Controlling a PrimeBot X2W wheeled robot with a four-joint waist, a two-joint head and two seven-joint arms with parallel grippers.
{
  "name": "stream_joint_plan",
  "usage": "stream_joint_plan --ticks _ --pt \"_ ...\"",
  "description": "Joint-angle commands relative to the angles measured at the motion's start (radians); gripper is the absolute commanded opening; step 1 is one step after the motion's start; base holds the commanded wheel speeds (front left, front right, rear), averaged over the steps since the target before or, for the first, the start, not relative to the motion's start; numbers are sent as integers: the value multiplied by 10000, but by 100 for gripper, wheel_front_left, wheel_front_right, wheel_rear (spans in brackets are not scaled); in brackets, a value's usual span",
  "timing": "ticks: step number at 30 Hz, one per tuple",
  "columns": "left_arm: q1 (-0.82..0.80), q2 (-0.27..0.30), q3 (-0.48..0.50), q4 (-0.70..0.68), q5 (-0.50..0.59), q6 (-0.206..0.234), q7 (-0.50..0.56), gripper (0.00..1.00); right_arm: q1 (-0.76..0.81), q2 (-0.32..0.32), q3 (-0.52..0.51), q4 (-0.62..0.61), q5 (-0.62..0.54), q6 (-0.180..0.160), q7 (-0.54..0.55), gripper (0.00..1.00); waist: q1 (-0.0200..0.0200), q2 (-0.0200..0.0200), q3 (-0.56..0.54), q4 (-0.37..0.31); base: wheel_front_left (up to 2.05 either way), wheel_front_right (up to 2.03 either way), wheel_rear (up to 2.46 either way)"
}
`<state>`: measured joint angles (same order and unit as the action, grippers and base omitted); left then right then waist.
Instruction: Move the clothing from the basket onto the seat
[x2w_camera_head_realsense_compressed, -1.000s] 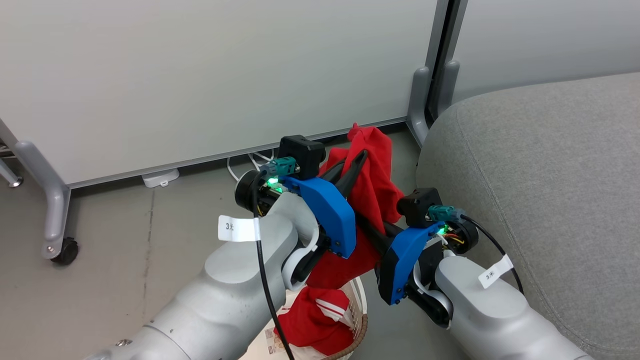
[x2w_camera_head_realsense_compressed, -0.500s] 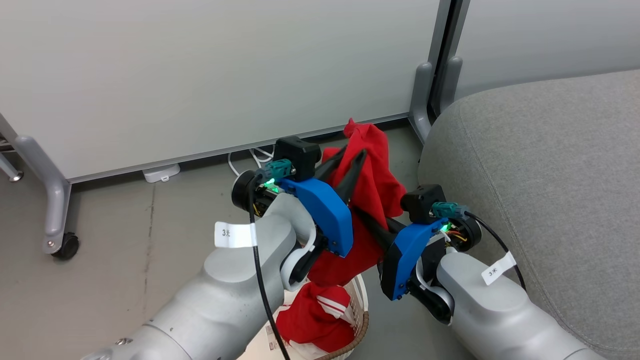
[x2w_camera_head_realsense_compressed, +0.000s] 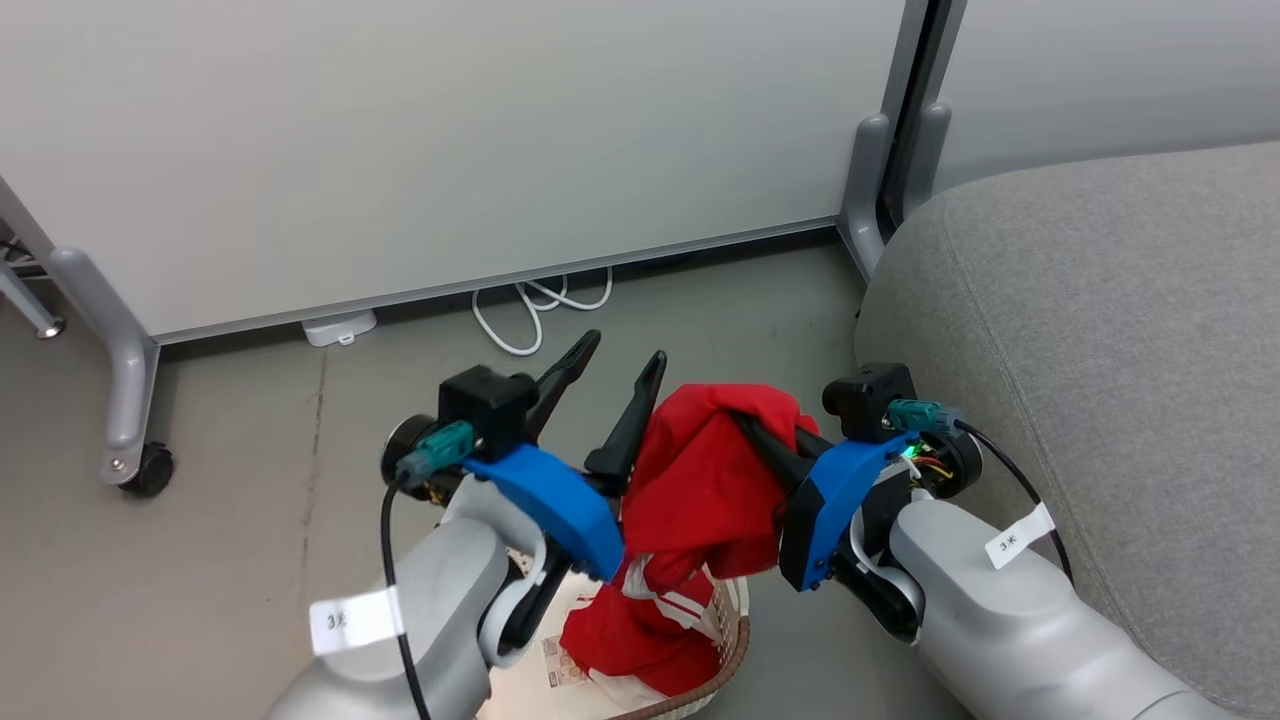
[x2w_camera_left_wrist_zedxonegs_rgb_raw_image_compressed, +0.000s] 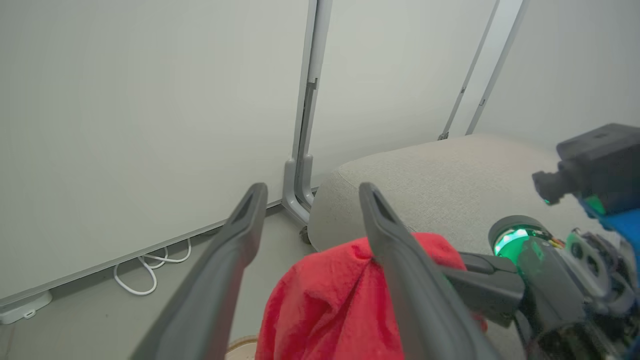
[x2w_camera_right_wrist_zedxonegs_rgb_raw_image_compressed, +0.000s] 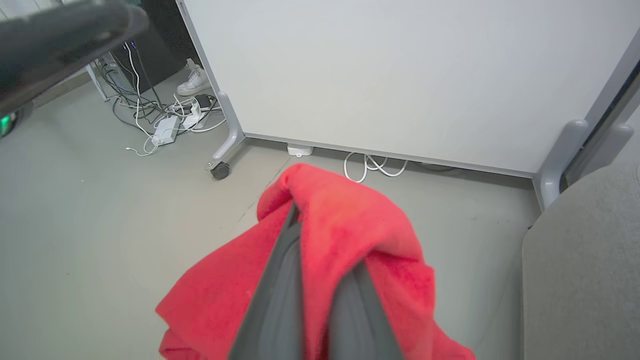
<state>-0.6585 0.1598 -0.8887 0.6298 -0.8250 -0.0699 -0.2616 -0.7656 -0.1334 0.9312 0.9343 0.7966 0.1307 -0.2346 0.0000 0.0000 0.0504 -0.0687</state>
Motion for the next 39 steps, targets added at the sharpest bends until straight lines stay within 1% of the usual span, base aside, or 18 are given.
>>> stream_joint_plan --ticks 1,6,9,13,20,26,31,39 --pt "517 181 538 -428 457 61 -46 100 -126 -60 35 24 81 1 -74 0 0 0 14 32 0 0 0" --pt "2014 382 2034 -1693 1682 -119 -46 100 -151 -96 113 13 143 1 -145 0 0 0 27 48 0 0 0" --pt "2759 481 2740 -2122 2272 -275 -49 100 -152 -108 137 -4 189 1 -175 0 0 0 25 49 0 0 0" --pt "3590 465 3536 -2518 2913 -407 -49 100 -122 -129 137 15 222 1 -219 0 0 0 12 58 0 0 0" --pt "4772 172 4887 -2986 3726 -521 -50 100 19 -141 138 46 291 1 -266 0 0 0 -44 78 0 0 0" --pt "5227 -29 5392 -3073 4145 -596 -50 100 40 -167 128 63 334 1 -282 0 0 0 -72 106 0 0 0" --pt "5280 -168 5521 -3064 4327 -615 -49 100 20 -194 156 109 281 1 -293 0 0 0 -65 77 0 0 0" --pt "5079 -57 5085 -3055 4210 -611 -49 100 4 -171 148 97 259 1 -306 0 0 0 -17 -286 0 0 0"
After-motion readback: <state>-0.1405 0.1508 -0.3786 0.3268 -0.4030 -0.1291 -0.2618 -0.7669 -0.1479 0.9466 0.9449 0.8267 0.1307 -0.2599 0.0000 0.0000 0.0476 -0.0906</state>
